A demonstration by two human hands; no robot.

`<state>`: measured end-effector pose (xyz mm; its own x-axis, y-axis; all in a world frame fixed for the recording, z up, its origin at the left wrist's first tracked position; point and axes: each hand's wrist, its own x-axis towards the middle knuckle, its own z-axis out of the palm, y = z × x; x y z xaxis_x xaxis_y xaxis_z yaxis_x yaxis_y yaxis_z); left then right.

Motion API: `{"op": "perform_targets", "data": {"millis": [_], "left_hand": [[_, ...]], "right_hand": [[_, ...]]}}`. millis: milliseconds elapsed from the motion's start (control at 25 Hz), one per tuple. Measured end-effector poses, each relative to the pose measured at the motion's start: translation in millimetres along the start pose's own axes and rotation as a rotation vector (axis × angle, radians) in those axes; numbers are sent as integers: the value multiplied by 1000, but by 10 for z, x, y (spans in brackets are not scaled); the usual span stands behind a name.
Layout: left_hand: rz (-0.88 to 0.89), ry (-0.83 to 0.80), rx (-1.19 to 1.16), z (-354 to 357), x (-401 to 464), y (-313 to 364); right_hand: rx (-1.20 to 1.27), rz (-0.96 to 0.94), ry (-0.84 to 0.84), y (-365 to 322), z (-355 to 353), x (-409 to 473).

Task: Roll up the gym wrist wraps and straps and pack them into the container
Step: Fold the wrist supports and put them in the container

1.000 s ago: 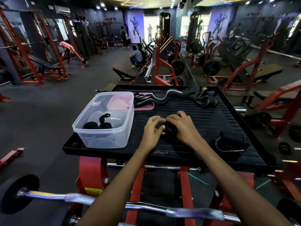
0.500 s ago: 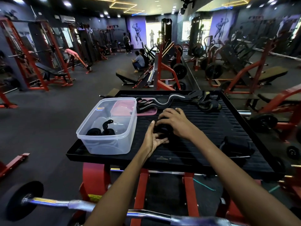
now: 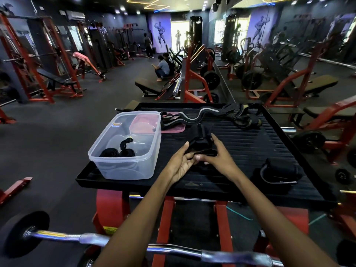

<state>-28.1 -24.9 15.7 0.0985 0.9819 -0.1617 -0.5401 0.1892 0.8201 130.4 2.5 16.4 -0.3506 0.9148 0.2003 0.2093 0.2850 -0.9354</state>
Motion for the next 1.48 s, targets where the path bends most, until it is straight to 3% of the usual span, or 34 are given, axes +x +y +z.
{"op": "perform_targets", "data": {"millis": [120, 200, 320, 480, 560, 680, 840, 1080, 1240, 1400, 1480], "left_hand": [[-4, 96, 351, 20, -6, -33], [81, 189, 438, 21, 17, -61], [205, 176, 386, -19, 79, -122], [90, 153, 103, -51, 109, -103], [71, 135, -35, -77, 111, -65], [43, 152, -57, -65, 101, -37], [88, 238, -70, -93, 135, -52], [103, 395, 190, -107, 155, -103], [169, 509, 553, -143, 92, -108], [206, 497, 774, -138, 15, -95], [177, 513, 861, -148, 25, -113]], "right_hand": [[292, 74, 56, 14, -30, -7], [332, 132, 69, 42, -48, -24], [272, 143, 51, 66, -44, -6], [207, 114, 39, 99, 41, -11], [-75, 8, -4, 142, 92, -38], [-421, -146, -30, 140, 181, -59], [-338, -114, 106, 73, 217, -97], [-278, -106, 166, 50, 225, -111], [-273, -90, 90, 33, 224, -134], [-387, -137, -10, 11, 173, -149], [-543, -234, 31, 18, 175, -160]]}}
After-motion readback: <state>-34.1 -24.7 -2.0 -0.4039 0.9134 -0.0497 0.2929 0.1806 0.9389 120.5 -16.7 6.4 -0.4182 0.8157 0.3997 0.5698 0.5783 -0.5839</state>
